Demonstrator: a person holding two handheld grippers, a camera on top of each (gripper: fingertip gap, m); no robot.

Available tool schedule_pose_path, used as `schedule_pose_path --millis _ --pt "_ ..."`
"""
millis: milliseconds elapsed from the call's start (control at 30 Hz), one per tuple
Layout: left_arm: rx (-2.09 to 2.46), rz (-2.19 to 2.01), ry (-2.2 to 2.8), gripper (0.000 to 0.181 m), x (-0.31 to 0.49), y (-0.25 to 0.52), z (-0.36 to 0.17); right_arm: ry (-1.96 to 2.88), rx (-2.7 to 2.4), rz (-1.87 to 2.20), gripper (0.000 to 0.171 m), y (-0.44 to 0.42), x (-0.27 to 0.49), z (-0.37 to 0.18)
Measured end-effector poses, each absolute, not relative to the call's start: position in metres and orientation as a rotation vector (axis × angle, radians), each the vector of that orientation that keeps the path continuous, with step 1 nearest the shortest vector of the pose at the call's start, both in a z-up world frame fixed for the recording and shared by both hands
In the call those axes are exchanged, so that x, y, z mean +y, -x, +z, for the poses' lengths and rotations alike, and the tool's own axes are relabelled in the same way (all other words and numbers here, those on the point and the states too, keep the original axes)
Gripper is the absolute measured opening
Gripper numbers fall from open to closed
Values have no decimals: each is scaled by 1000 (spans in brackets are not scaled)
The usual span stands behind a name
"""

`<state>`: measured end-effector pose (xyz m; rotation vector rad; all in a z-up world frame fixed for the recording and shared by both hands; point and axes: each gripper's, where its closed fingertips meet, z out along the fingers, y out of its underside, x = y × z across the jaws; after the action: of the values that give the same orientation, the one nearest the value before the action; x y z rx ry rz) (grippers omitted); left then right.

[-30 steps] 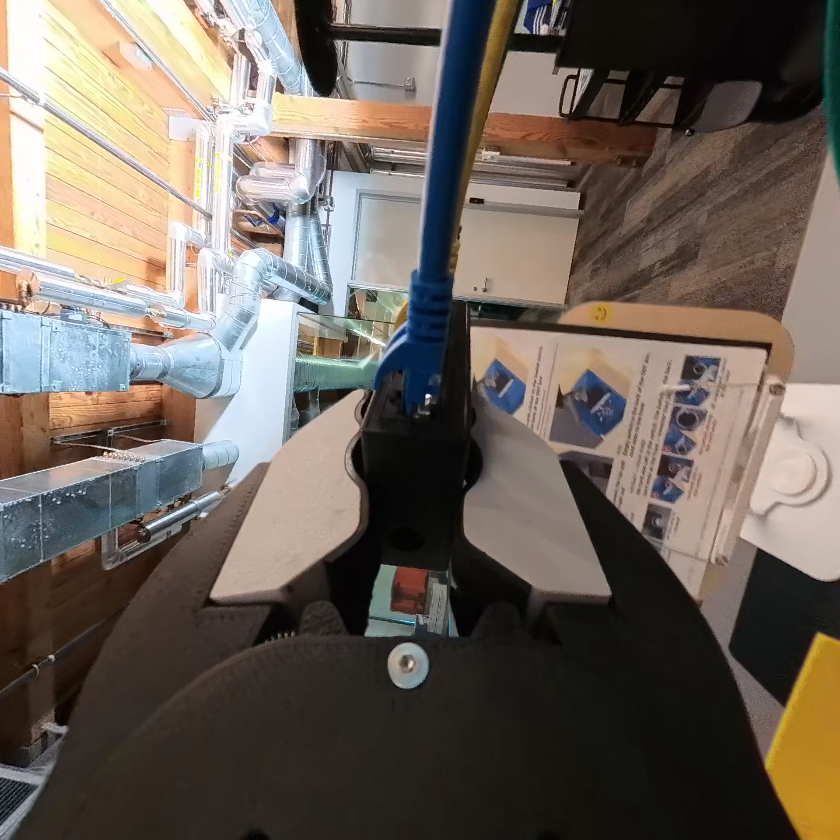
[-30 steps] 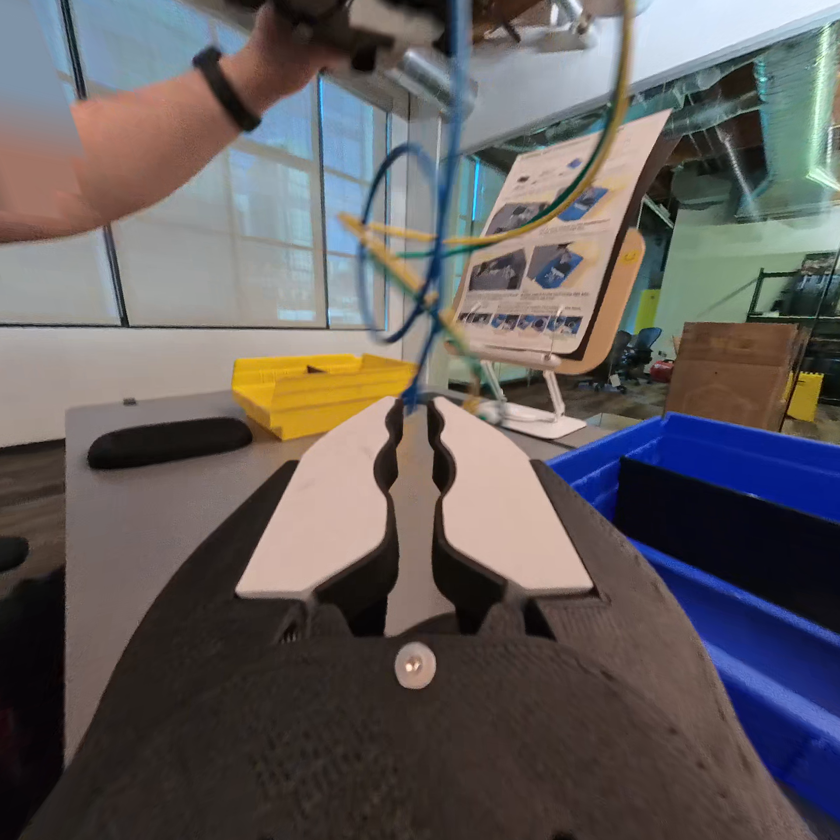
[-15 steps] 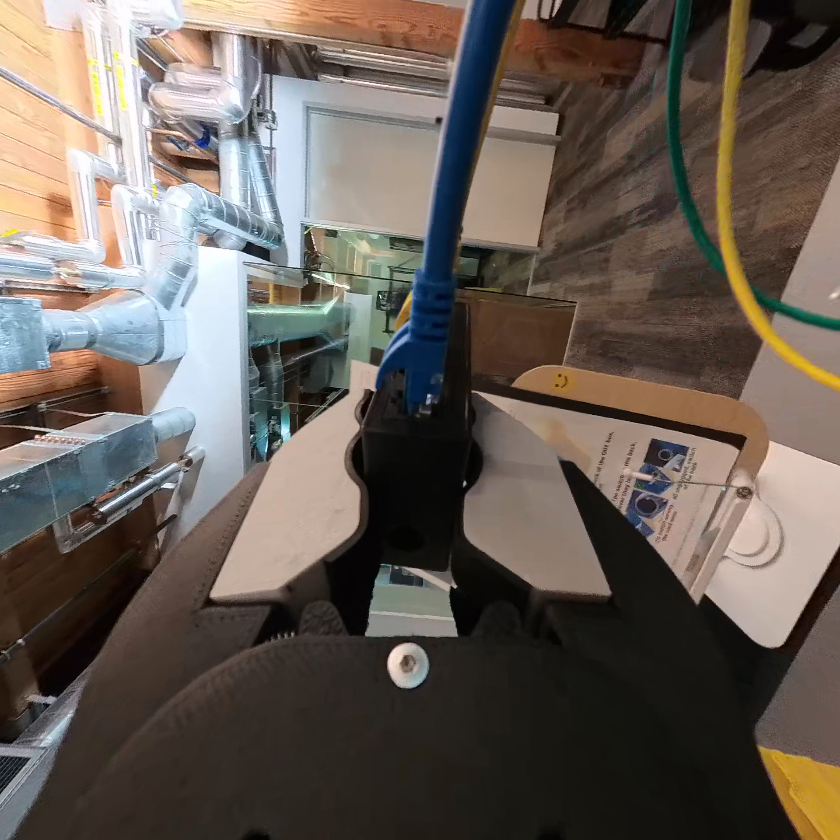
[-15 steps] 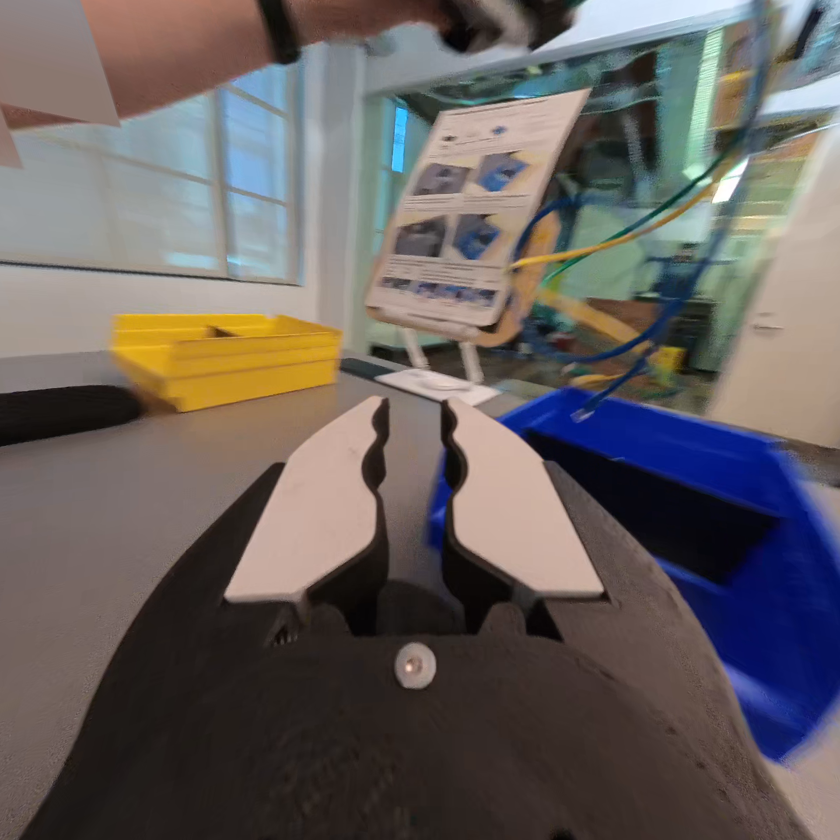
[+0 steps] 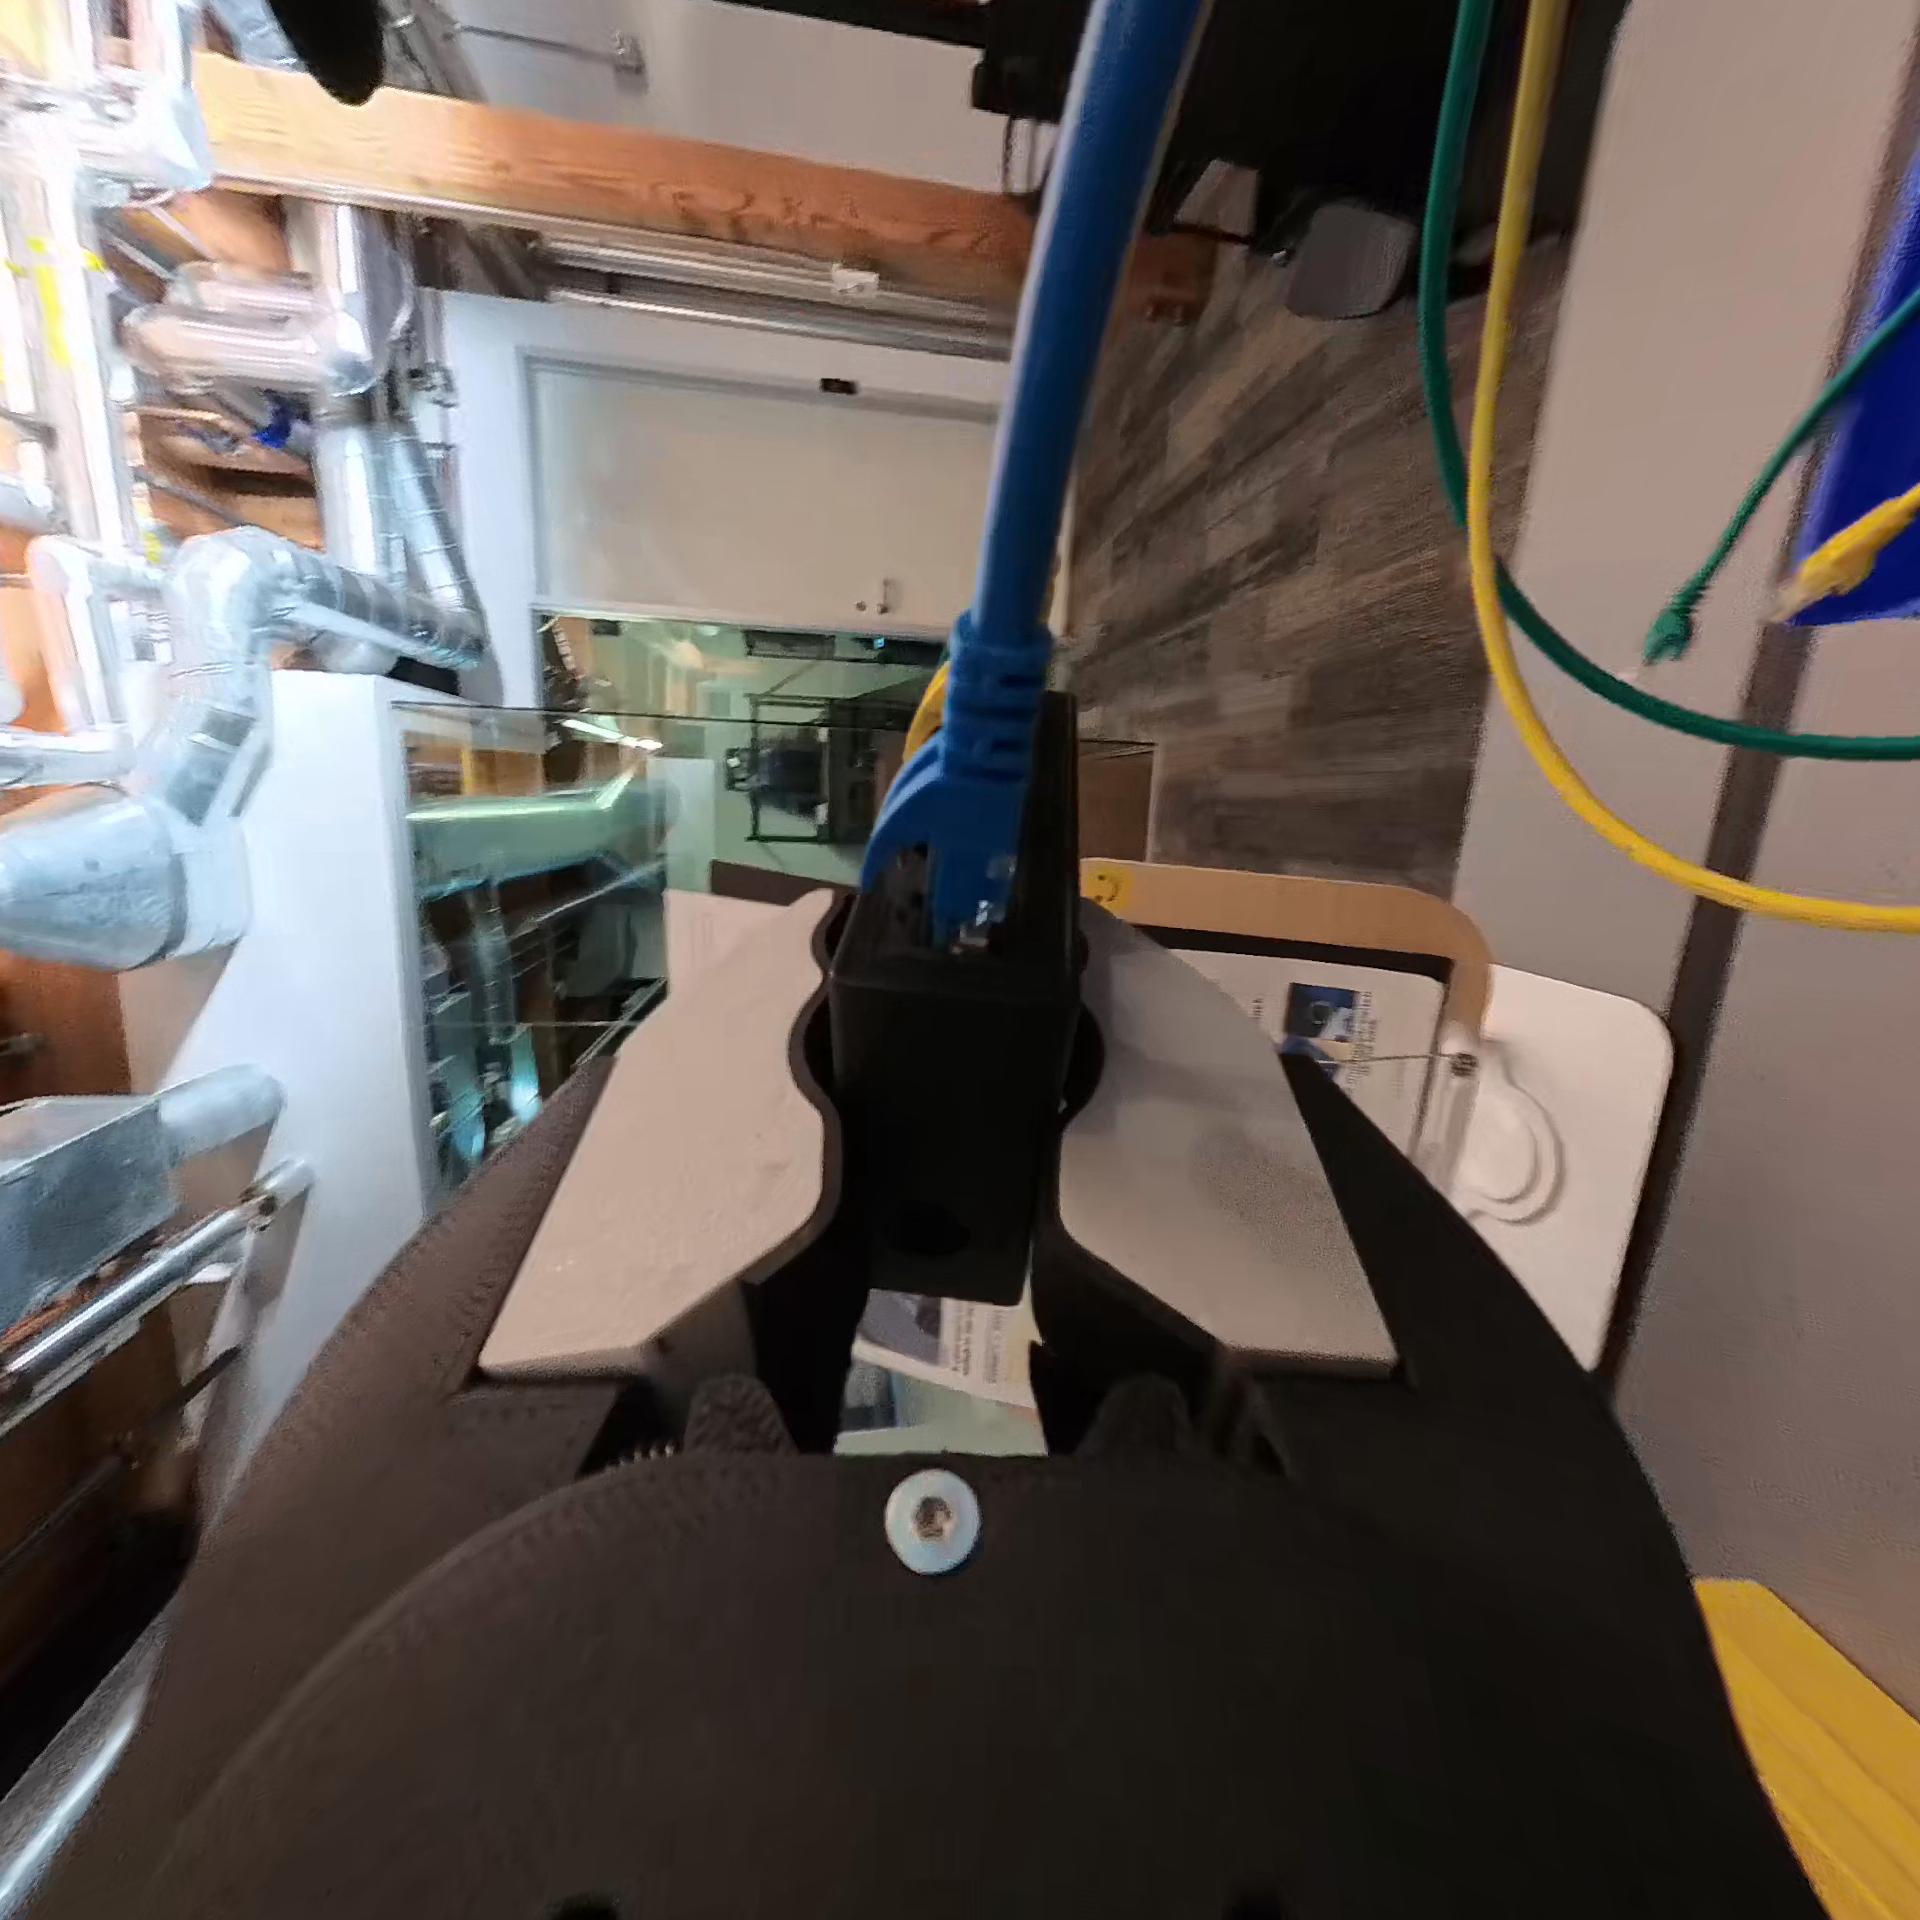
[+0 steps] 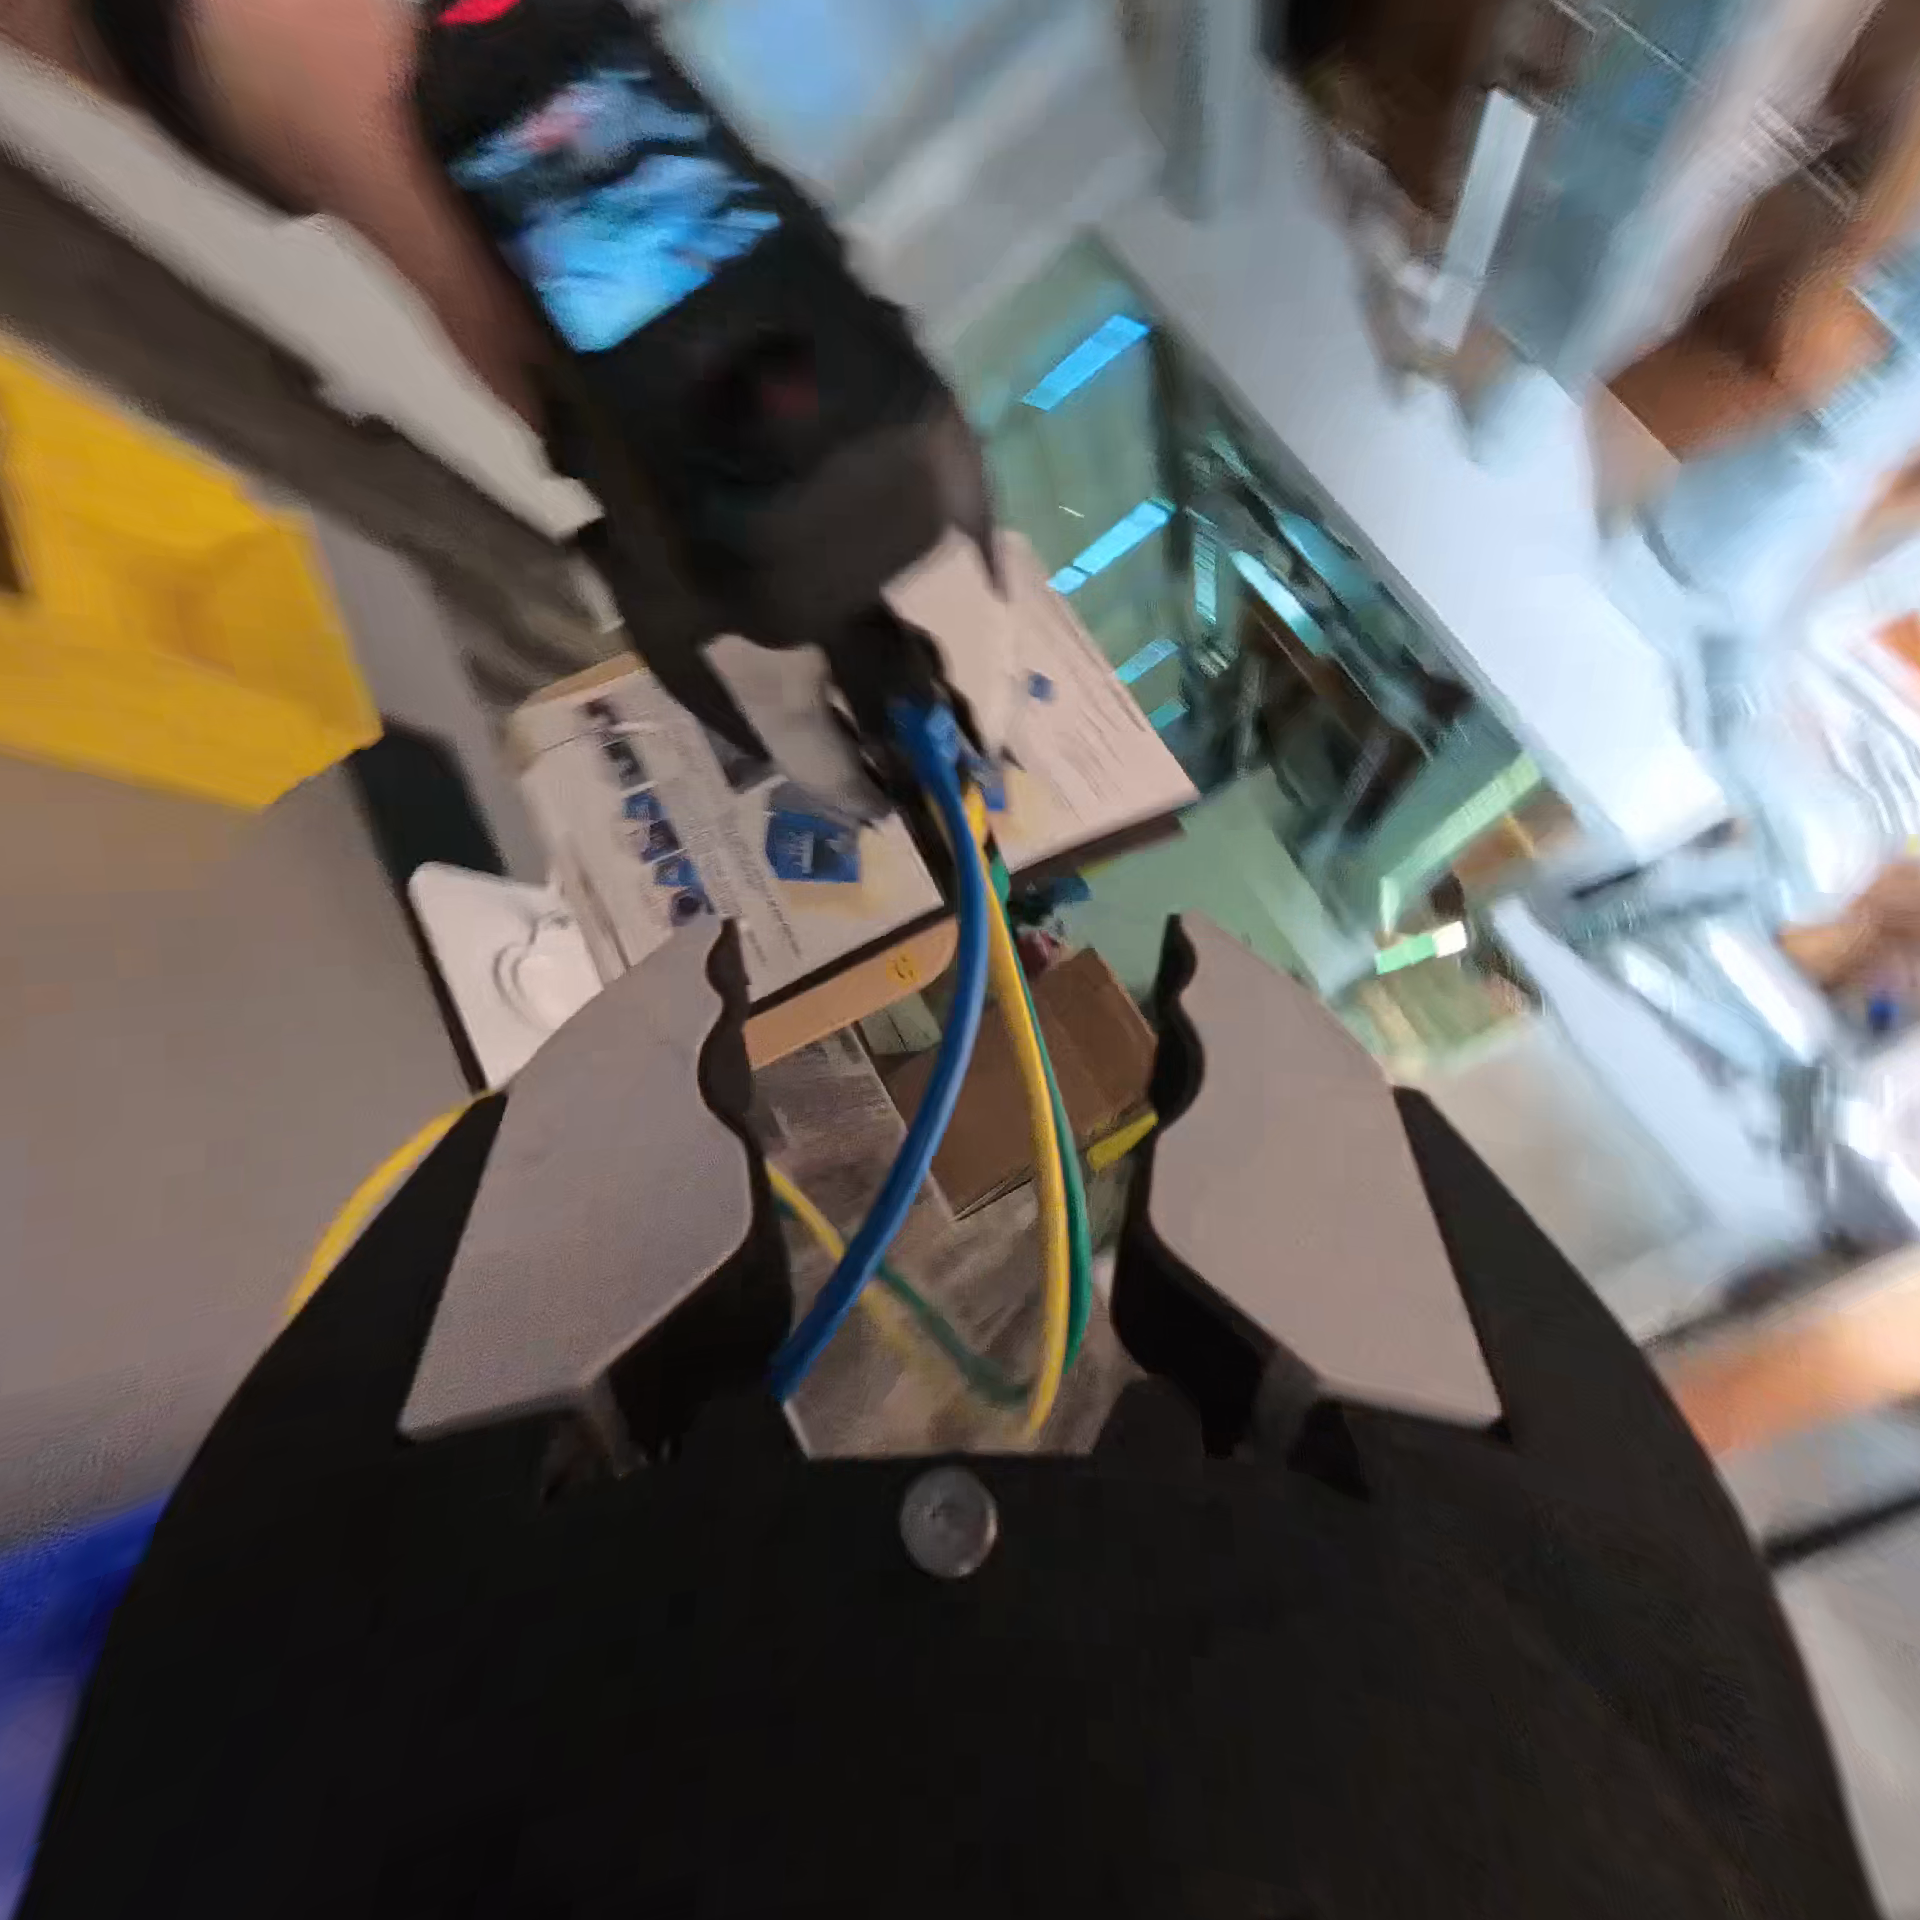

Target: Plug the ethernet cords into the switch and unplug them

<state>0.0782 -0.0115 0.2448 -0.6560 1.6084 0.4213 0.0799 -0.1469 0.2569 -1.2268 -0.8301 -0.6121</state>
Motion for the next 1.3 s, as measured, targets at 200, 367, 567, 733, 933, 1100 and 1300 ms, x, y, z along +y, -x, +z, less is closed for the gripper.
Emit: schedule_pose_path --millis 200,367,567,733,933,1100,1300 --pt "1779 268 682 34 -31 -72 238 1252 -1164 -682 58 -61 -108 264" --pt "1843 217 692 34 -44 -69 239 1336 -1263 -646 47 -54 -90 264" --pt "1865 183 691 31 -60 -67 243 1438 -1322 -625 33 -52 -76 259" --pt "1831 48 706 36 -70 -62 256 1434 -1265 -483 27 -52 -81 262" --pt "1662 -295 898 76 -67 -23 299 1462 -1055 -461 26 -95 -78 295" --pt "1575 -552 1070 78 -63 40 266 1411 -852 -530 26 -140 -81 370" --pt "1548 -544 1165 71 -68 111 152 1478 -763 -695 27 -194 -67 392"
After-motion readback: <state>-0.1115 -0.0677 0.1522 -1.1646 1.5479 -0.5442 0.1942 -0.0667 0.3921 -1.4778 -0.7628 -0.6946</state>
